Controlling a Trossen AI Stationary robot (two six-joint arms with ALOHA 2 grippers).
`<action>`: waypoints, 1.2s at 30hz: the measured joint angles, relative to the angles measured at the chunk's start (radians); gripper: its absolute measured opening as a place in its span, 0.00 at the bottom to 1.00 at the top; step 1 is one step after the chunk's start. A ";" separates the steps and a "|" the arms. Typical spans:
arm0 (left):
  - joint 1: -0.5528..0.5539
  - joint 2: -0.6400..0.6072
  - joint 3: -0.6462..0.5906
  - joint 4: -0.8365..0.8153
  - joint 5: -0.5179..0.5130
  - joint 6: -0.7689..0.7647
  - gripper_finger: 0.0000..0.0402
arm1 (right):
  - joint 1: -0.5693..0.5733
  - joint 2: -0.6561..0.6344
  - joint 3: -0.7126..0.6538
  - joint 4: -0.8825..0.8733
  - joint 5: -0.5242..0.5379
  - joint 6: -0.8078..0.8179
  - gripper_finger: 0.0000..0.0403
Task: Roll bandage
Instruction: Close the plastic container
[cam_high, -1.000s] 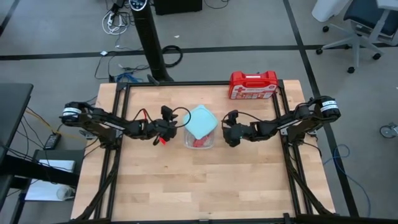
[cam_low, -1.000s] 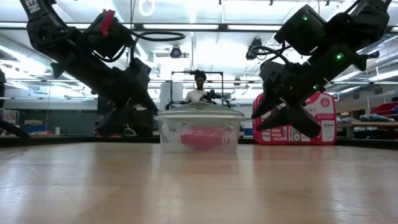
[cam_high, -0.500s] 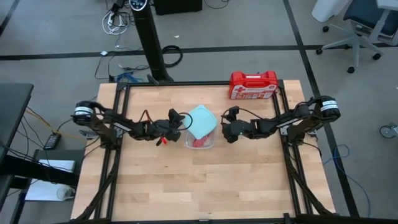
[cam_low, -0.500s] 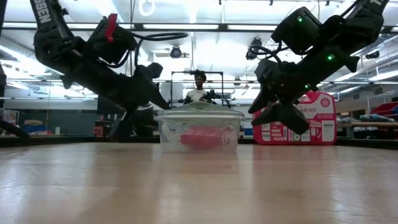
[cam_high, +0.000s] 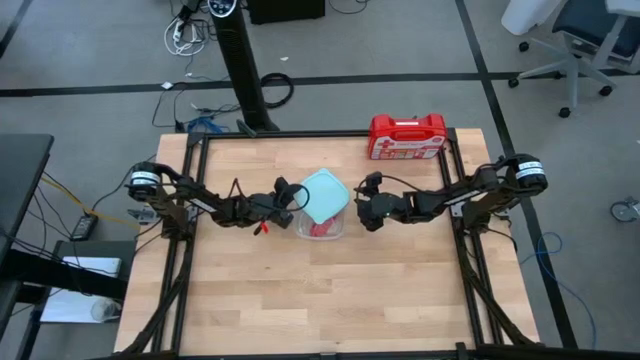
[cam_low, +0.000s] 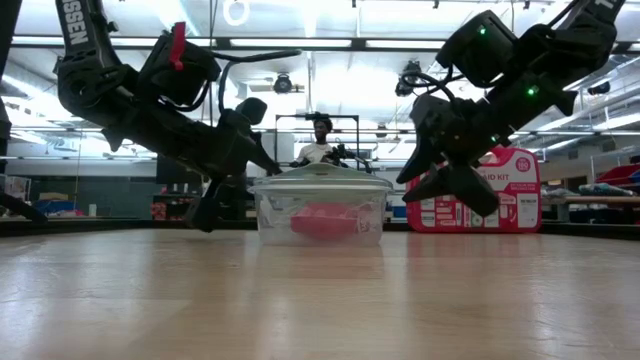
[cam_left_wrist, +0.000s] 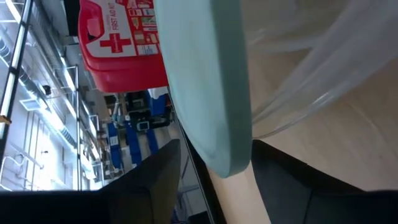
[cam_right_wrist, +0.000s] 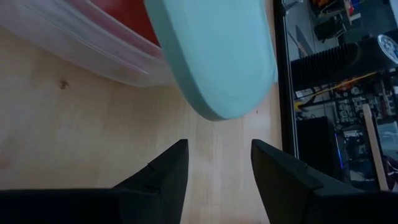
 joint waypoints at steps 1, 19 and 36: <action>0.000 0.000 0.000 0.000 0.000 0.003 0.48 | -0.004 0.000 0.000 0.000 -0.005 0.000 0.43; -0.055 0.000 0.000 -0.009 -0.085 0.002 0.14 | -0.008 0.000 0.000 0.053 -0.011 0.011 0.41; -0.141 0.000 -0.001 0.111 -0.235 0.054 0.12 | -0.003 0.000 0.000 0.051 0.010 0.035 0.41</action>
